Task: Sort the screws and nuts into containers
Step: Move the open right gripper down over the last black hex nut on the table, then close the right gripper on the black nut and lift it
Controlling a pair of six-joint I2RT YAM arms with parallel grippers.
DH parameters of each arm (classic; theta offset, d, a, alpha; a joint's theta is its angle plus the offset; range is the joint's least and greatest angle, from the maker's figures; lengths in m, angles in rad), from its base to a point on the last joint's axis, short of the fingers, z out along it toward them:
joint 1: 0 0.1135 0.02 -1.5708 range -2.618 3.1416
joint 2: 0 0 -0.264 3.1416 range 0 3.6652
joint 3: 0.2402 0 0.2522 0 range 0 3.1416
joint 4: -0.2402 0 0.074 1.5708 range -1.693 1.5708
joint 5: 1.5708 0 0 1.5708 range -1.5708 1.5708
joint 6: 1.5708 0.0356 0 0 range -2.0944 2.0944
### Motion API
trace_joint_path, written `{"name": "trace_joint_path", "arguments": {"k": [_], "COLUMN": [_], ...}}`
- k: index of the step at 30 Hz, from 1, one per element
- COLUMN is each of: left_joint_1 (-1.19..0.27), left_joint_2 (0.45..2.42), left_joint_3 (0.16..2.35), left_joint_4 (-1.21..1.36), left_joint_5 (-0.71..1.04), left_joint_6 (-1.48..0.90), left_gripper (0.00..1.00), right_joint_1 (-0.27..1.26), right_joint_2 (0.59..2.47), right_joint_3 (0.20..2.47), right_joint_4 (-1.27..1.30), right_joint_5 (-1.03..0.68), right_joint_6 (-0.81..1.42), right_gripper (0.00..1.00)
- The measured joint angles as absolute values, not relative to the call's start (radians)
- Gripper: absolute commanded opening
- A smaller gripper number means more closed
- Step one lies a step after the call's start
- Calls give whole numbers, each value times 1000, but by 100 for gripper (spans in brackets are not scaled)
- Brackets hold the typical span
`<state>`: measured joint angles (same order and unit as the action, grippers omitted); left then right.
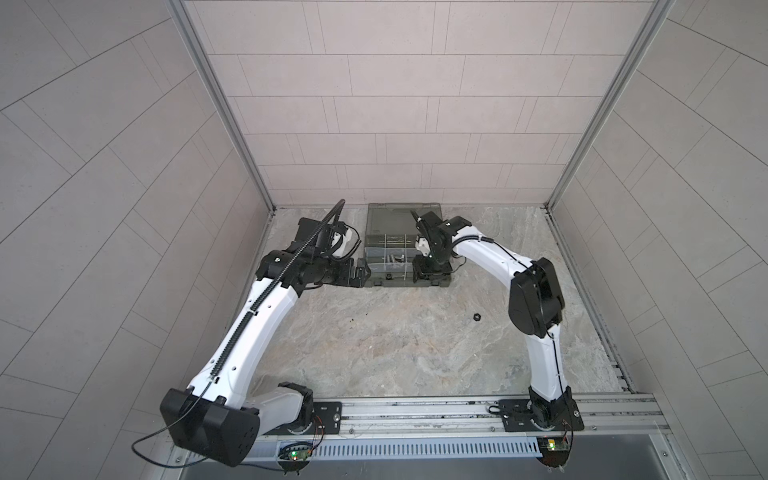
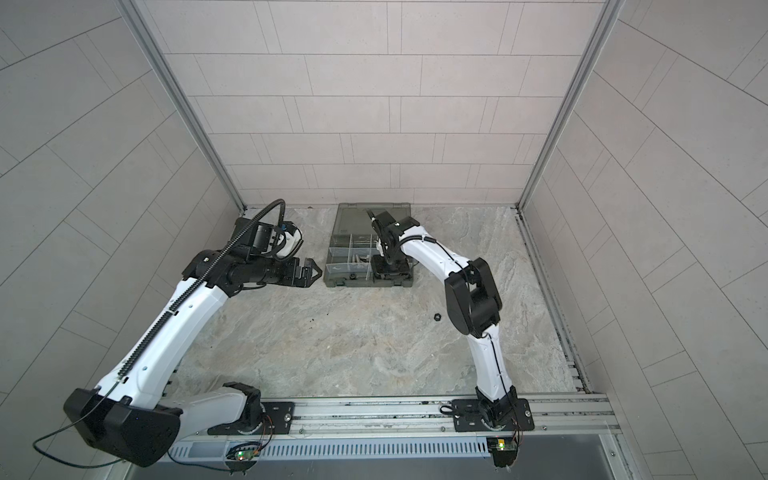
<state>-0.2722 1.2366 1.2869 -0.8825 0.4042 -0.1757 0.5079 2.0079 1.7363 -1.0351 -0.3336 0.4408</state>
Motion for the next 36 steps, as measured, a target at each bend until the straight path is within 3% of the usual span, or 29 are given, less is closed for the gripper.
{"name": "trace_joint_path", "arguments": {"k": [6,12,36], "left_joint_1": [-286,-354,-406], "left_joint_2": [1314,1385,1400], "left_joint_3": [1287,1308,1330], "left_joint_4": [-794,-754,-739], "left_joint_5": [483,506,464], "left_joint_6": [-228,-249,-273], "left_gripper": [100,100,100], "right_joint_1": [423,380,308], "right_joint_2": [1763,1694,1709], "right_joint_3": [1372,1176,1086], "right_joint_4": [-979,-934,-813], "right_joint_5": [-287,-257,-239], "right_joint_6": [459,484,502], "right_gripper": [53,52,45]}}
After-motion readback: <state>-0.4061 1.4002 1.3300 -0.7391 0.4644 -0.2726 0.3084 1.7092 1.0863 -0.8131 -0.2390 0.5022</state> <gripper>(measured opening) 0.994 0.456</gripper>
